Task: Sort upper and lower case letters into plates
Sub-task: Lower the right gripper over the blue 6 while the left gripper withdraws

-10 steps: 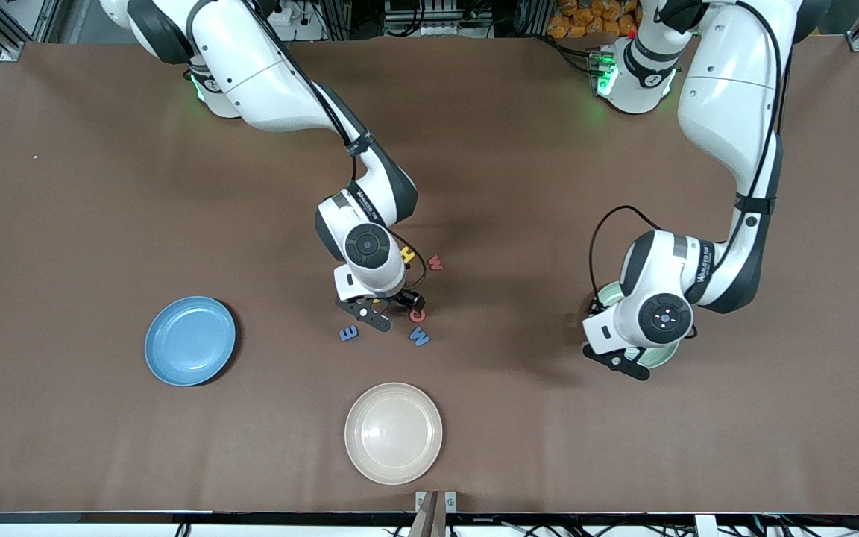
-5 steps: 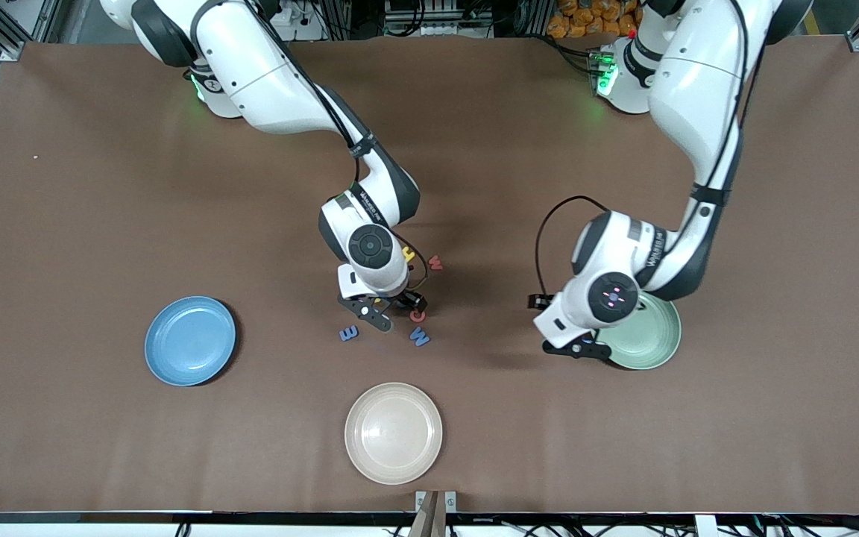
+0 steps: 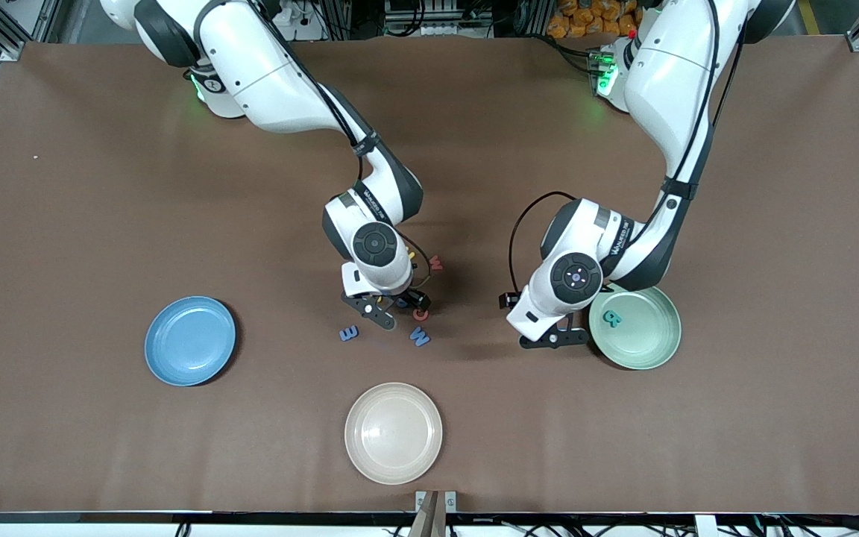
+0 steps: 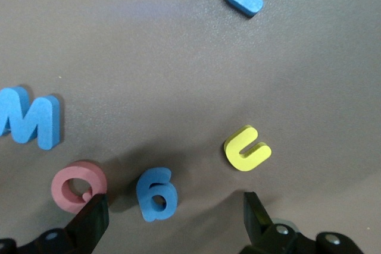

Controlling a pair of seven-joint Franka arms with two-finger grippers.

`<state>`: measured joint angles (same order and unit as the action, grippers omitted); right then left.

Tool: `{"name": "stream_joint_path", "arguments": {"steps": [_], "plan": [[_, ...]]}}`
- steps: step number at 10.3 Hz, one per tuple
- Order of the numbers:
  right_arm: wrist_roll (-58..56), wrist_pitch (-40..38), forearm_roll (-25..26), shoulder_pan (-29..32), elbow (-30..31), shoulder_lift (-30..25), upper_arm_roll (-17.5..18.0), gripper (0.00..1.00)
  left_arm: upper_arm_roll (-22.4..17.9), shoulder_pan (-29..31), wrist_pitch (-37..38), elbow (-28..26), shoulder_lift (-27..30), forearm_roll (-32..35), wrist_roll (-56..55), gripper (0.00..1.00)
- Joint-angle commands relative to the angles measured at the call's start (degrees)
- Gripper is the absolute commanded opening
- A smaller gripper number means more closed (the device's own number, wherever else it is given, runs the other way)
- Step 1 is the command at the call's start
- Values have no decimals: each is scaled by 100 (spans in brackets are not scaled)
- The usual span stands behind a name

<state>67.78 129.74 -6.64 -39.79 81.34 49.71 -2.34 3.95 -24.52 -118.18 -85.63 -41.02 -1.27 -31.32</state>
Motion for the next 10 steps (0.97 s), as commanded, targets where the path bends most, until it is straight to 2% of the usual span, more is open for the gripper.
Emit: {"name": "stream_joint_path", "arguments": {"steps": [1, 5, 7, 10], "plan": [[69, -71, -48, 50, -162, 30, 40, 100, -35, -36, -82, -85, 59, -119, -102, 100], [51, -159, 57, 120, -30, -67, 137, 100, -35, -62, -82, -85, 41, -119, -129, 100], [86, -150, 399, 182, 171, -76, 268, 100, -35, -106, -135, -85, 24, -128, -137, 100], [121, -98, 374, 226, 128, -76, 295, 100, -35, -106, -161, -85, 15, -119, -137, 100]]}}
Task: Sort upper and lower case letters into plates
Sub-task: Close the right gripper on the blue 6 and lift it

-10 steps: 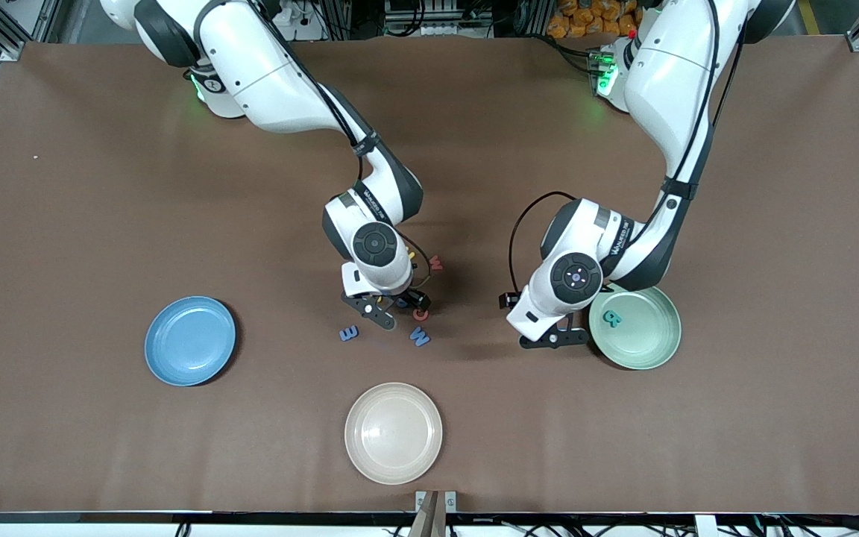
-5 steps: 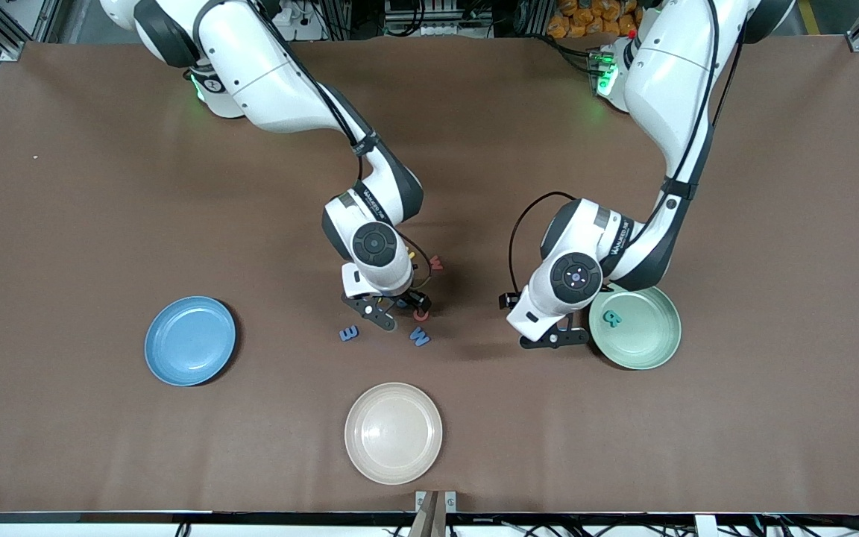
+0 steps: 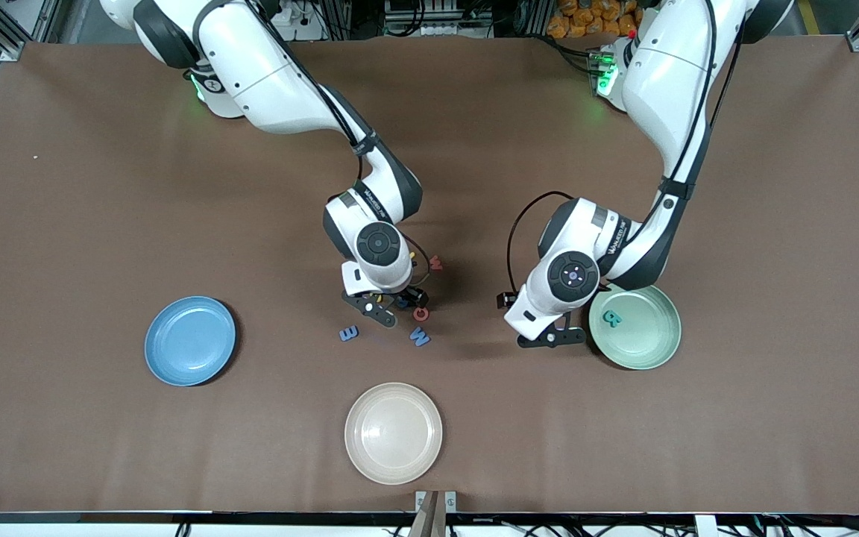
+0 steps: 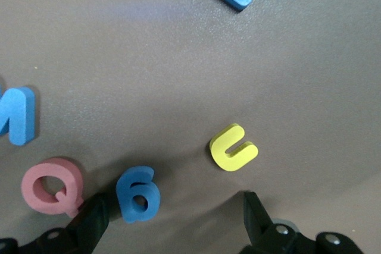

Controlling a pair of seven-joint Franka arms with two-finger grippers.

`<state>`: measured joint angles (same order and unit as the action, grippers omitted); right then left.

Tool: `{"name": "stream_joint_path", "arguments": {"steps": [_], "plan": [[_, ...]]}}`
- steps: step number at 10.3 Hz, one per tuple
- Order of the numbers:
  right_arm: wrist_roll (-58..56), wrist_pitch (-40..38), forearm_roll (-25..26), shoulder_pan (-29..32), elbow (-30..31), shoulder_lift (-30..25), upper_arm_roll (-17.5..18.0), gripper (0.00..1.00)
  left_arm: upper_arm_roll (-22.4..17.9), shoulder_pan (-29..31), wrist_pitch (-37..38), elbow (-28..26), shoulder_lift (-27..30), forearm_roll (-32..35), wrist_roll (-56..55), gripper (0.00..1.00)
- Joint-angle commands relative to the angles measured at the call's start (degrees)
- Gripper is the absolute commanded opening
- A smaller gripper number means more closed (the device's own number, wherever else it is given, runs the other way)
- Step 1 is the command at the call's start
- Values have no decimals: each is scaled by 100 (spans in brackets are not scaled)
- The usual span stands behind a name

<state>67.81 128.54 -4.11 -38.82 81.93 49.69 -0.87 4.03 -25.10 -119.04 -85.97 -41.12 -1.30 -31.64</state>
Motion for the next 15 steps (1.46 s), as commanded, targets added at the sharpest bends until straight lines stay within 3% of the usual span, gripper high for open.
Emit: {"name": "stream_joint_path", "arguments": {"steps": [1, 4, 5, 6, 7, 13, 15], "plan": [[240, 31, 121, 138, 51, -74, 157, 100, -42, -39, -75, -43, 112, -116, -97, 100], [259, 40, 112, 138, 33, -83, 157, 100, 2, 48, -84, 18, 438, -115, 278, 100], [259, 49, 112, 138, 33, -91, 157, 100, -7, 49, -84, 280, 438, -124, 498, 100], [259, 49, 121, 146, 33, -109, 157, 46, -7, 40, -93, 317, 438, -116, 561, 100], [259, 40, 104, 155, 33, -118, 157, 0, -16, 31, -93, 317, 429, -90, 571, 100], [154, 14, 112, 260, 42, -328, 157, 0, -25, 31, -93, 309, 289, -72, 553, 100], [-117, -152, 147, 540, 112, -705, 157, 0, -42, -39, -607, 300, 70, -54, 571, 100]]}}
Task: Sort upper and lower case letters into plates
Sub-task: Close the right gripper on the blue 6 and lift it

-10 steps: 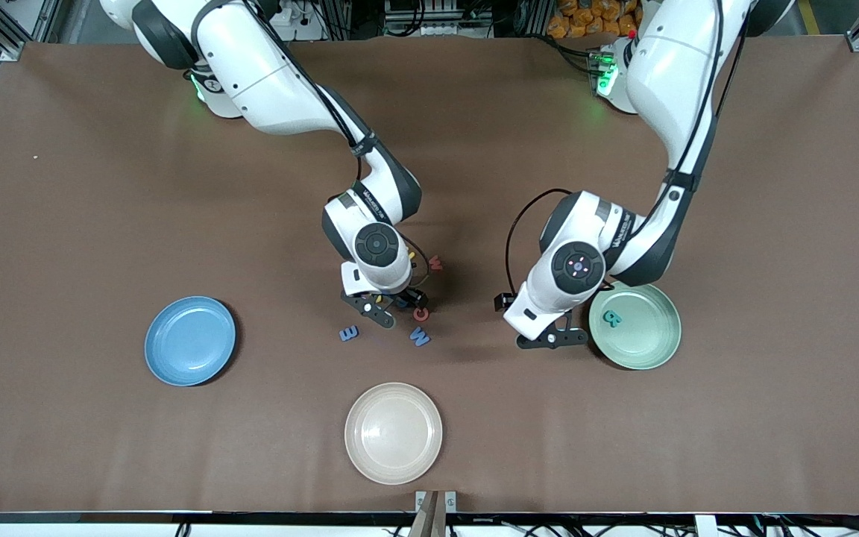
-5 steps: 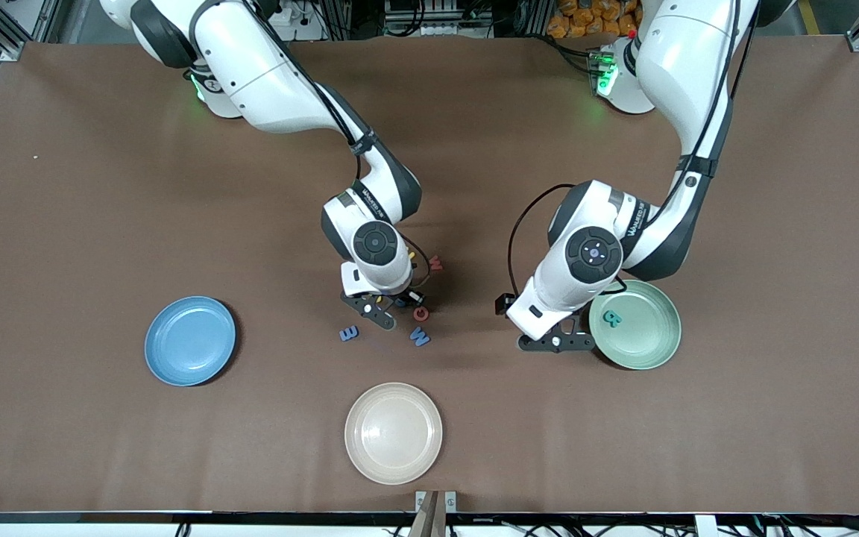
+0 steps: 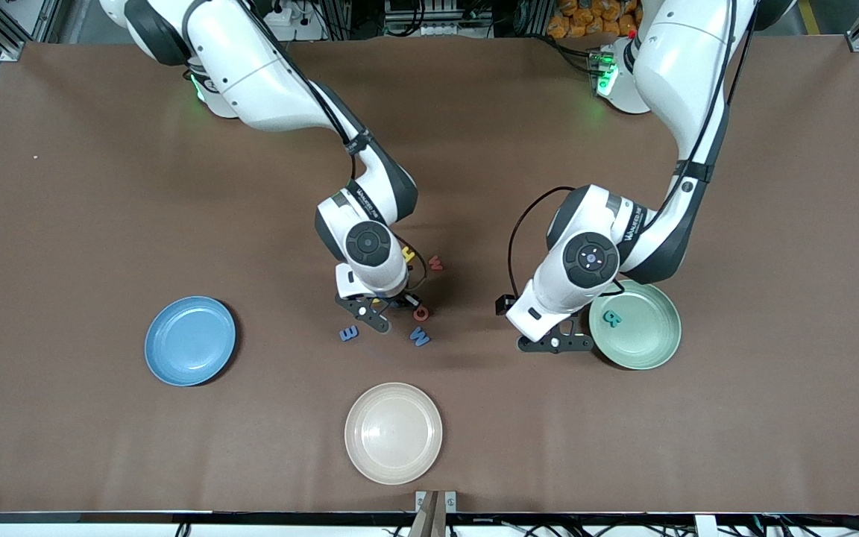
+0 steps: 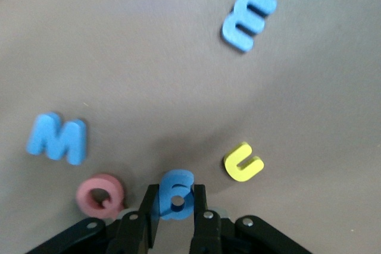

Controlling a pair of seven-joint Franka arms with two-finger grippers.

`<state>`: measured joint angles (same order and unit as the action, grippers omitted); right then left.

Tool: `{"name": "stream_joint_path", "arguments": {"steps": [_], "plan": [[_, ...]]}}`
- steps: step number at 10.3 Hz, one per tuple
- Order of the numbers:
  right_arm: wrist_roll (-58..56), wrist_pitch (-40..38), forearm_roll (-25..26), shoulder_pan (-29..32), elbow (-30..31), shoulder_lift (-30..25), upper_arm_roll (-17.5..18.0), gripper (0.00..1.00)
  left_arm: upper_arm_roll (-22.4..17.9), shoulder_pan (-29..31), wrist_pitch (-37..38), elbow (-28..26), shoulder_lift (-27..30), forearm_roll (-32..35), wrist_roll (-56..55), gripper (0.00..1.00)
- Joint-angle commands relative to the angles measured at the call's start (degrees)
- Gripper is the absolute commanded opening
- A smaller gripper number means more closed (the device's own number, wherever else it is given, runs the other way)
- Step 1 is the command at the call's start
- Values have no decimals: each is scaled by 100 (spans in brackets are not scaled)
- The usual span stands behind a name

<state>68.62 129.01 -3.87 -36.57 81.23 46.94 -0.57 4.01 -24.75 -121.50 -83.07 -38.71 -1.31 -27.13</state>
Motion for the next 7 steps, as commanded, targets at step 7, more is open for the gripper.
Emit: {"name": "stream_joint_path", "arguments": {"steps": [7], "plan": [[-1718, -1843, 1842, 1844, 1263, -1100, 101, 0, -76, -1136, -2553, 54, -867, 455, 137, 100]]}}
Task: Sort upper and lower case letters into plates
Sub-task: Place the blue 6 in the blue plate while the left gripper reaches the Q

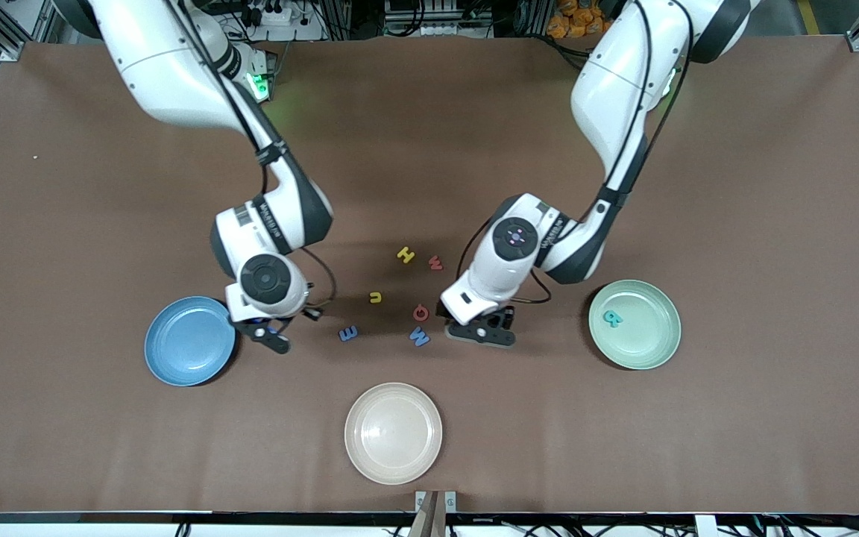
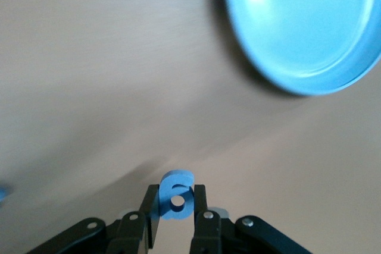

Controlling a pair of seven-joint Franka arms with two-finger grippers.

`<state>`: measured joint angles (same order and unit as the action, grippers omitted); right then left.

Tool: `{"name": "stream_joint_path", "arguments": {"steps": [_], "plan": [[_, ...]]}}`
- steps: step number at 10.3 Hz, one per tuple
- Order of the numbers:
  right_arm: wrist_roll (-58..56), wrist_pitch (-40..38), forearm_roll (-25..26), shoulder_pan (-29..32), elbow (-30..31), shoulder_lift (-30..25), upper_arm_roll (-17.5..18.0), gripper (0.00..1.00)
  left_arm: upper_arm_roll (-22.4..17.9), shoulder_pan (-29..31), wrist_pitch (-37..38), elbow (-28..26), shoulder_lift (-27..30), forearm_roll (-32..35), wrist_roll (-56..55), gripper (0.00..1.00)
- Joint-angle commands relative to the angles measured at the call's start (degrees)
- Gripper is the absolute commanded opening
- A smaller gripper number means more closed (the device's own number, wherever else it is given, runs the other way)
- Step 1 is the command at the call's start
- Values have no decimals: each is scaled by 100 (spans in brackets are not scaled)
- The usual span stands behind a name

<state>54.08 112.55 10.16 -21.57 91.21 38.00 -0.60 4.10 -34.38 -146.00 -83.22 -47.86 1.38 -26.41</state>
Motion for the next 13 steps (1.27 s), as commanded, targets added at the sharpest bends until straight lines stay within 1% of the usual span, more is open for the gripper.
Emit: {"name": "stream_joint_path", "arguments": {"steps": [1, 2, 3, 4, 6, 7, 8, 9, 11, 13], "plan": [[-536, -294, 808, 599, 257, -205, 104, 0, -77, -253, -243, 69, 40, 518, 74, 100], [-765, -295, 1152, 828, 248, -205, 104, 0, -68, -375, -497, 69, 5, 826, 65, 100], [-802, -277, 1468, 926, 214, -188, 95, 0, -68, -446, -900, 69, -134, 837, -4, 100], [-742, -190, 1654, 962, 196, -144, 78, 0, -76, -551, -1278, 69, -266, 837, -40, 100], [-619, 81, 1578, 1137, 187, -135, -36, 0, -76, -587, -1553, 139, -495, 864, 4, 100], [-314, 135, 1568, 1147, 161, -83, -36, 12, -85, -683, -1589, 218, -600, 872, 30, 100], [-102, 145, 1577, 1147, 134, -12, -28, 63, -94, -693, -1607, 280, -671, 899, 65, 100], [-82, 197, 1559, 1155, 134, -12, -28, 100, -94, -719, -1607, 341, -715, 986, 65, 100], [-99, 189, 1550, 1208, 143, -12, -28, 100, -85, -710, -1607, 342, -786, 1362, 65, 100], [-231, 136, 1559, 1357, 160, -12, -28, 100, -85, -719, -1598, 298, -847, 1426, -5, 99]]}}
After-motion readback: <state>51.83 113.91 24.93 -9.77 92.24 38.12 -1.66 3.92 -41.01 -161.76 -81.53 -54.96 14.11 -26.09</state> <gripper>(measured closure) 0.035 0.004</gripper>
